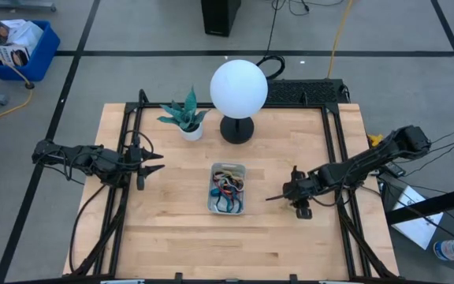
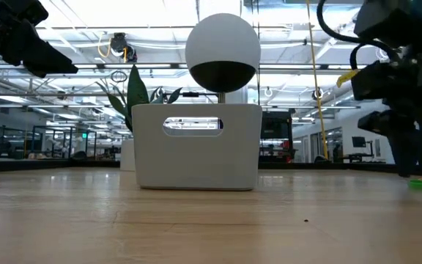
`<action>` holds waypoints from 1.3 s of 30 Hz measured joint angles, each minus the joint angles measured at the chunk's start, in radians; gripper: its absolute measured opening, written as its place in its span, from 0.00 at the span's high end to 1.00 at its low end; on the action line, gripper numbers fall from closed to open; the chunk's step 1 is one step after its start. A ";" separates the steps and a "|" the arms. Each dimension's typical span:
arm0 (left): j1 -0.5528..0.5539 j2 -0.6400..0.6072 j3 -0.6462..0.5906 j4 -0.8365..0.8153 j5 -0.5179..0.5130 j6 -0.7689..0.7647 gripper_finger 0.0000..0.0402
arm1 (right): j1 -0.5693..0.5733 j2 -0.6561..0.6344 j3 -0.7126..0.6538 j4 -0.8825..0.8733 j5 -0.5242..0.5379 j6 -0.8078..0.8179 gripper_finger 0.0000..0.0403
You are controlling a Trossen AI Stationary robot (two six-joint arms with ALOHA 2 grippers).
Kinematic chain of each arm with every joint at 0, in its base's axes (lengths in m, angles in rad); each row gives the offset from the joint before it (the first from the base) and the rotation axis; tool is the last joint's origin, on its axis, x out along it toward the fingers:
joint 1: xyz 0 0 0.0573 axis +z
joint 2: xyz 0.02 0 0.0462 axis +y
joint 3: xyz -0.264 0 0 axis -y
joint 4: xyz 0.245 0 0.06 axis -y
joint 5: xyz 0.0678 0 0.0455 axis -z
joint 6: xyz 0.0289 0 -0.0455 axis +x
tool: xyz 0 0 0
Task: Pick and place rubber bands into bin
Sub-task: Put the green rubber band into the gray bin
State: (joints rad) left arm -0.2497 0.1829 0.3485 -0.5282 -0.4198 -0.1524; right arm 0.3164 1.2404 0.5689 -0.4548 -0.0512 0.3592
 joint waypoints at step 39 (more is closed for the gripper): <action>0.000 0.000 0.000 0.000 -0.002 -0.009 0.59 | 0.000 -0.001 -0.077 0.111 0.063 -0.034 0.74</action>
State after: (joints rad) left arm -0.2497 0.1830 0.3485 -0.5282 -0.4213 -0.1611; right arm 0.3164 1.2396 0.4923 -0.3442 0.0122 0.3251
